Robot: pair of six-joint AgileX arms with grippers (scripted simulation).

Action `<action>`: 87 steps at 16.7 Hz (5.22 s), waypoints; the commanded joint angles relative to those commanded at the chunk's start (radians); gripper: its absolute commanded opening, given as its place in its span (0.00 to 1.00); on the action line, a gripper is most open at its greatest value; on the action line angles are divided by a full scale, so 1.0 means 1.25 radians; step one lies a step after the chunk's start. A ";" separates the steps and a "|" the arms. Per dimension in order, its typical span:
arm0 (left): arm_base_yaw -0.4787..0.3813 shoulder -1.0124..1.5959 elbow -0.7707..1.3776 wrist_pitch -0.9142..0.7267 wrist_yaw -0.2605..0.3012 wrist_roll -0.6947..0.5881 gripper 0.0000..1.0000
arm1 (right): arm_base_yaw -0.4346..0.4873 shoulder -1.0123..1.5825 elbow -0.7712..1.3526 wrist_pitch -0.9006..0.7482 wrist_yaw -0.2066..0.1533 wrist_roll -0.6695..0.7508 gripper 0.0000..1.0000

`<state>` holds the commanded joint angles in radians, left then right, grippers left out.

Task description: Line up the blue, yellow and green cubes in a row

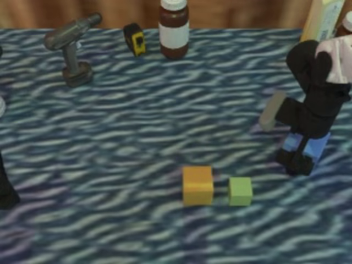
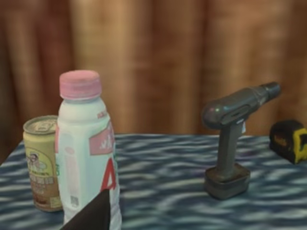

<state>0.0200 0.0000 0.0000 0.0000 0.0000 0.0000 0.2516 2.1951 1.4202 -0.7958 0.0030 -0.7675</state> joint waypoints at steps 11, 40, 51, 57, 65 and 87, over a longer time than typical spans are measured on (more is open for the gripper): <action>0.000 0.000 0.000 0.000 0.000 0.000 1.00 | 0.000 0.000 0.000 0.000 0.000 0.000 0.17; 0.000 0.000 0.000 0.000 0.000 0.000 1.00 | 0.068 -0.025 0.193 -0.247 -0.002 0.009 0.00; 0.000 0.000 0.000 0.000 0.000 0.000 1.00 | 0.451 0.304 0.850 -0.539 0.001 0.080 0.00; 0.000 0.000 0.000 0.000 0.000 0.000 1.00 | 0.527 0.356 0.950 -0.590 0.003 0.099 0.00; 0.000 0.000 0.000 0.000 0.000 0.000 1.00 | 0.524 0.337 0.822 -0.477 0.002 0.102 0.00; 0.000 0.000 0.000 0.000 0.000 0.000 1.00 | 0.529 0.324 0.666 -0.339 0.002 0.100 0.90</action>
<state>0.0200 0.0000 0.0000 0.0000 0.0000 0.0000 0.9123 2.6001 2.2524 -1.2192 0.0058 -0.6425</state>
